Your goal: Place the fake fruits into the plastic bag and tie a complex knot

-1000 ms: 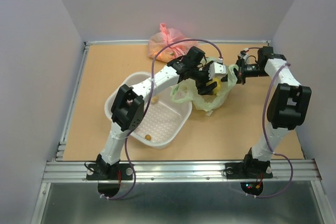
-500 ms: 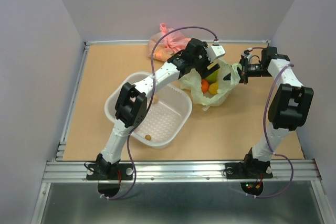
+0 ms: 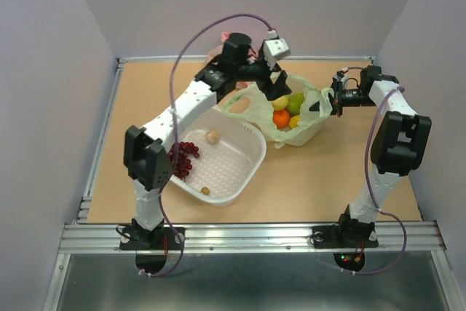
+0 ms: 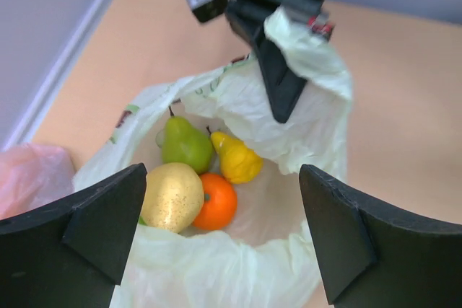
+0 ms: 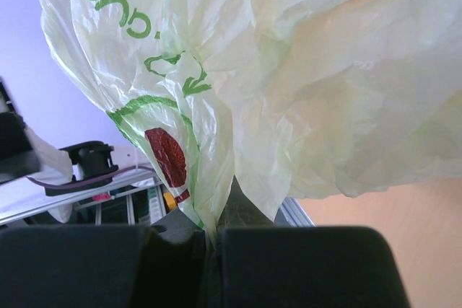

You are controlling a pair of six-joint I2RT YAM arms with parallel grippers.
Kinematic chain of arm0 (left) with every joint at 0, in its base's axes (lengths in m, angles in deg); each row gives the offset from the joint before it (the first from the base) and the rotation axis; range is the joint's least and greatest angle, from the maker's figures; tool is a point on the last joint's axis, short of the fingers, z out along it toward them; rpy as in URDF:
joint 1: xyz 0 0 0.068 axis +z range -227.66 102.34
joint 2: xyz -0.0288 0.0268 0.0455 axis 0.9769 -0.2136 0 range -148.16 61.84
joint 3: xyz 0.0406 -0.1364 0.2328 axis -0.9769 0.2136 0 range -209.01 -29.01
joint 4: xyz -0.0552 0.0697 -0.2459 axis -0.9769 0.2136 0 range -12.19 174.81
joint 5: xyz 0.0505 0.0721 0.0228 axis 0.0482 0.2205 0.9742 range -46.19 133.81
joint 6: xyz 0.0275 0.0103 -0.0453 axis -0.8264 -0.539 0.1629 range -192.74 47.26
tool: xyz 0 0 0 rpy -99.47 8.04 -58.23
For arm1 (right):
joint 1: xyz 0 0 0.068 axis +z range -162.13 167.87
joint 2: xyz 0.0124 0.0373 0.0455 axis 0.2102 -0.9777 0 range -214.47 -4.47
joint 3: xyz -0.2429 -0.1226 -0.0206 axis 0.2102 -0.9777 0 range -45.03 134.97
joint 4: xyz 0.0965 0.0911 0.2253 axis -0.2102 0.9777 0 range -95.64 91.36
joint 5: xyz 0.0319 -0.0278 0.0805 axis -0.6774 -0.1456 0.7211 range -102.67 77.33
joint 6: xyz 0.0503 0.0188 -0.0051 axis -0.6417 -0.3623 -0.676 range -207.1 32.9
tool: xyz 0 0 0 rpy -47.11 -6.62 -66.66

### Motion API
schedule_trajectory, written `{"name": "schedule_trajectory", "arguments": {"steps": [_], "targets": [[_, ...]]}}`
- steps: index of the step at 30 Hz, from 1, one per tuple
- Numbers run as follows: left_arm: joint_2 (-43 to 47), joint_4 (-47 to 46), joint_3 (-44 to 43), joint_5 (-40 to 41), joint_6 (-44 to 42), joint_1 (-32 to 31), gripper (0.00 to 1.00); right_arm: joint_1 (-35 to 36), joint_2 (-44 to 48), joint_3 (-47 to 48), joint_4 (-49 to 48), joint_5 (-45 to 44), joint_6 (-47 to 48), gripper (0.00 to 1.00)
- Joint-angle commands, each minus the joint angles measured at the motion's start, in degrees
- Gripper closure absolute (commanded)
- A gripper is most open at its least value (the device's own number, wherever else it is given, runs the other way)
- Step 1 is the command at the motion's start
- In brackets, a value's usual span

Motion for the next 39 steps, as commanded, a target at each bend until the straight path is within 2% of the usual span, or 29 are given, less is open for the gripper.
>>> {"name": "schedule_trajectory", "arguments": {"steps": [1, 3, 5, 7, 9, 11, 12, 16, 18, 23, 32, 39], "targets": [[15.3, -4.2, 6.7, -13.6, 5.6, 7.0, 0.01, -0.1, 0.1, 2.6, 0.8, 0.5, 1.5, 1.0], [21.1, 0.9, 10.0, -13.5, 2.7, 9.5, 0.02, -0.1, 0.2, 2.4, 0.8, 0.3, 1.9, 1.0], [24.0, 7.2, 13.0, -12.2, -5.0, 13.6, 0.02, -0.1, 0.1, 2.2, 1.0, -0.3, 2.7, 1.0], [26.9, 20.3, 13.9, -10.5, -12.6, 16.1, 0.01, -0.1, 0.3, 2.0, 1.3, -0.6, 3.2, 1.0], [27.5, 35.2, 14.3, -4.4, -26.3, 18.1, 0.01, -0.1, 0.4, 1.7, 1.5, -1.1, 3.7, 0.99], [28.2, 42.4, 16.6, 0.0, -31.9, 19.2, 0.01, -0.1, 0.6, 1.5, 1.6, -1.4, 4.2, 1.0], [28.8, 43.1, 20.1, 4.9, -33.5, 20.2, 0.01, -0.1, 0.6, 1.2, 1.7, -1.6, 4.5, 0.99], [31.1, 42.7, 29.5, 16.1, -34.9, 21.0, 0.01, -0.1, 1.0, 1.2, 2.2, -2.3, 5.2, 1.0], [31.9, 42.7, 31.8, 18.0, -34.8, 21.0, 0.01, -0.1, 1.3, 1.0, 2.4, -2.5, 5.4, 1.0], [27.9, 40.4, 36.9, 26.7, -25.7, 20.9, 0.01, -0.1, 1.8, 0.4, 2.6, -2.8, 6.1, 1.0], [17.2, 33.1, 36.3, 29.8, -16.0, 19.8, 0.01, -0.1, 2.0, 0.2, 2.8, -2.8, 6.2, 0.99], [12.8, 33.2, 38.5, 31.2, -15.8, 17.3, 0.01, -0.1, 1.9, 0.9, 3.0, -3.1, 6.2, 0.99]]}}
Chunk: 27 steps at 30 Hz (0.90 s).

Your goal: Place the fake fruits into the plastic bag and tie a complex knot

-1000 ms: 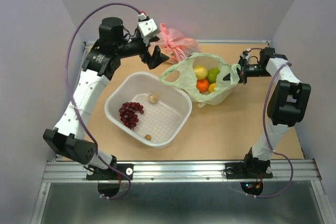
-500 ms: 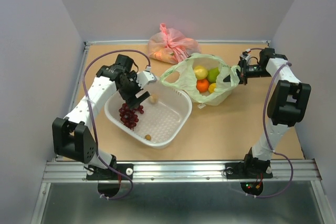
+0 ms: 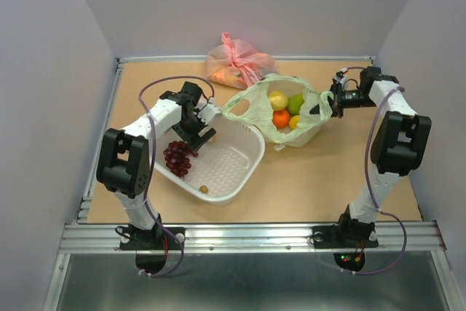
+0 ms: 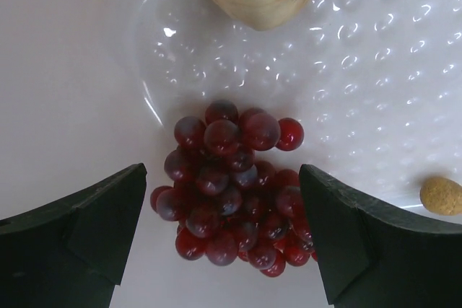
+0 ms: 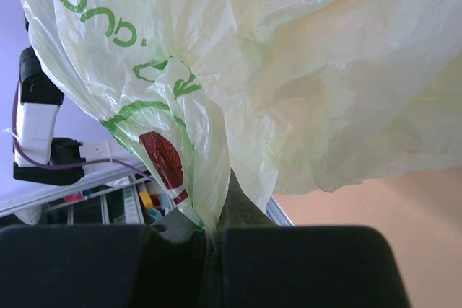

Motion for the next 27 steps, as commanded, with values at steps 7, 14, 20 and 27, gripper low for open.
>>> {"name": "schedule_trajectory", "arguments": {"steps": [7, 14, 20, 27], "targets": [[-1.9, -3.5, 7.0, 2.0, 0.1, -3.0, 0.09, -0.1, 1.5, 1.7, 1.3, -0.1, 1.1, 1.0], [-2.5, -7.5, 9.3, 2.6, -1.1, -4.2, 0.28, -0.1, 1.2, 2.1, 1.3, 0.0, 1.1, 1.0], [0.5, -10.8, 8.9, -2.1, -2.4, -8.8, 0.59, -0.1, 1.2, 1.7, 1.4, 0.0, 1.3, 1.0], [4.6, -9.7, 3.4, -9.9, -1.9, -13.0, 0.95, -0.1, 1.5, 1.5, 1.4, 0.3, 1.4, 0.99]]}}
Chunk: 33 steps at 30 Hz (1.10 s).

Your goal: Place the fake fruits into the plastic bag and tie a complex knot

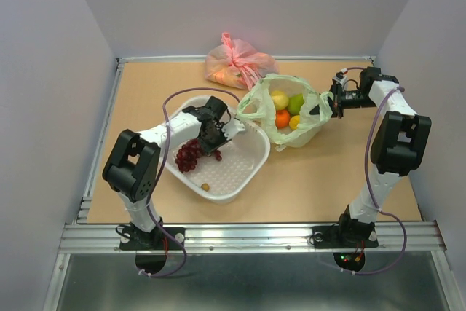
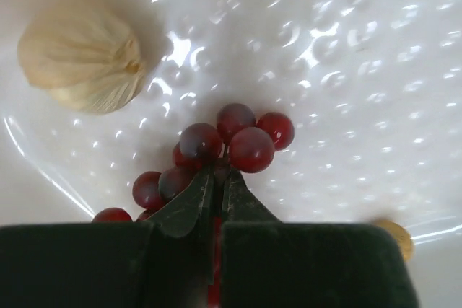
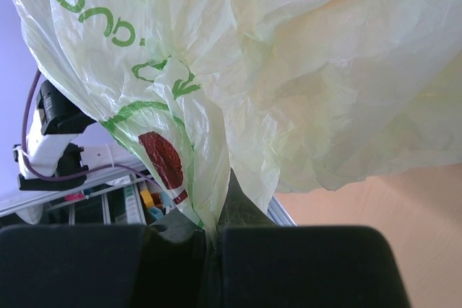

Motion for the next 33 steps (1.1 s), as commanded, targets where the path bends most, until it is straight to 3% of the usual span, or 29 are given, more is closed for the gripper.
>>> {"name": "schedule_trajectory", "arguments": {"steps": [1, 5, 6, 7, 11, 12, 13, 20, 23, 33], "targets": [[5.8, 1.4, -4.6, -8.7, 0.0, -2.0, 0.98, -0.1, 1.6, 1.5, 0.6, 0.5, 1.0, 1.0], [10.0, 1.0, -5.4, -12.7, 0.1, -2.8, 1.0, -0.1, 1.8, 1.2, 0.6, 0.7, 1.1, 1.0], [10.5, 1.1, -5.3, -12.7, 0.1, -2.8, 0.93, -0.1, 1.9, 1.1, 0.6, 0.8, 1.1, 1.0], [10.8, 1.2, -5.1, -12.5, -0.1, -2.8, 0.72, -0.1, 1.9, 1.1, 0.6, 0.7, 1.1, 0.99], [12.6, 1.9, -4.3, -8.7, 0.4, -1.8, 0.21, -0.1, 2.2, 1.1, 0.8, 0.9, 1.3, 0.99], [13.6, 2.3, -4.2, -8.7, 0.2, -0.9, 0.2, -0.1, 2.3, 1.1, 0.9, 0.9, 1.3, 1.0], [14.1, 2.3, -4.0, -8.3, 0.3, -0.3, 0.07, -0.1, 2.3, 1.1, 1.0, 0.9, 1.3, 0.99], [12.5, 4.5, -1.7, -3.7, 2.9, 3.3, 0.01, -0.1, 2.3, 0.6, 1.4, 1.1, 1.3, 1.0], [9.5, 3.7, -0.4, -1.1, 8.4, 3.3, 0.01, -0.1, 2.5, 0.8, 1.6, 1.0, 1.3, 1.0], [1.5, 2.1, 1.7, -2.0, 14.6, 3.2, 0.01, -0.1, 3.3, -0.3, 2.3, 0.6, 3.8, 1.0]]}}
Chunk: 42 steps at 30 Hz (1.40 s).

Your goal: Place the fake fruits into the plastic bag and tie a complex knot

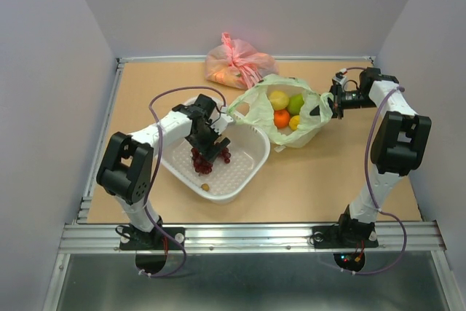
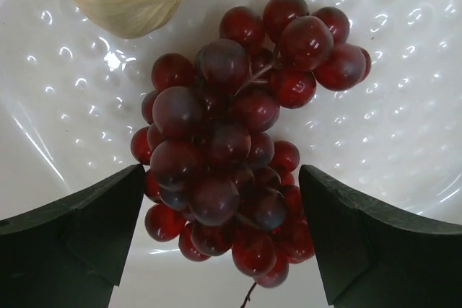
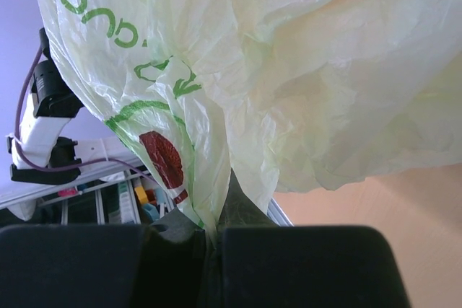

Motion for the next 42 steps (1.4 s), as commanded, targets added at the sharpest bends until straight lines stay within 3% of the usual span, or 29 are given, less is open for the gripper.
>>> {"name": "schedule_trajectory", "arguments": {"steps": [1, 3, 4, 7, 9, 10, 13, 15, 21, 29, 37, 42], "targets": [[-1.8, -0.4, 0.6, 0.7, 3.5, -0.2, 0.01, -0.1, 3.3, 0.0, 1.4, 0.5, 1.6, 0.99], [-2.3, -0.7, 0.3, 0.3, 3.6, -0.2, 0.14, -0.1, 3.4, 0.2, 1.5, 0.3, 1.7, 1.0], [-2.3, -0.7, -0.2, -0.4, 3.6, -0.2, 0.3, -0.1, 3.4, 0.3, 1.6, 0.2, 1.7, 1.0], [-0.7, -0.6, -1.7, -1.1, 3.5, -0.2, 0.56, -0.1, 3.7, 0.2, 1.8, -0.1, 1.9, 0.99], [1.2, 0.4, -3.3, -1.1, 4.2, -0.2, 0.63, -0.1, 3.7, 0.1, 1.9, -0.2, 2.0, 0.99], [1.8, 0.9, -4.5, -1.1, 4.5, -0.2, 0.76, -0.1, 3.7, 0.2, 1.9, -0.3, 2.0, 0.99], [5.5, 2.8, -5.5, -1.8, 4.9, -0.2, 0.94, -0.1, 3.8, 0.7, 2.0, -0.7, 2.0, 1.0], [9.9, 3.4, -5.8, -2.8, 4.5, -0.2, 1.0, -0.1, 3.8, 0.9, 2.1, -0.8, 2.0, 1.0], [20.1, 4.3, -6.7, -4.7, 1.2, -0.1, 1.0, -0.1, 3.8, 0.1, 2.5, -1.2, 2.6, 1.0], [25.3, 5.1, -12.9, -12.7, 0.5, -0.2, 1.0, -0.1, 3.1, 0.4, 2.7, -0.8, 3.0, 1.0], [23.9, 3.7, -25.8, -20.2, -0.3, -4.8, 1.0, -0.1, 2.8, 1.4, 3.4, -0.3, 3.6, 1.0], [16.5, 0.1, -37.6, -20.7, 1.4, -7.8, 1.0, -0.2, 2.9, 2.8, 5.1, 0.4, 5.4, 1.0]]}}
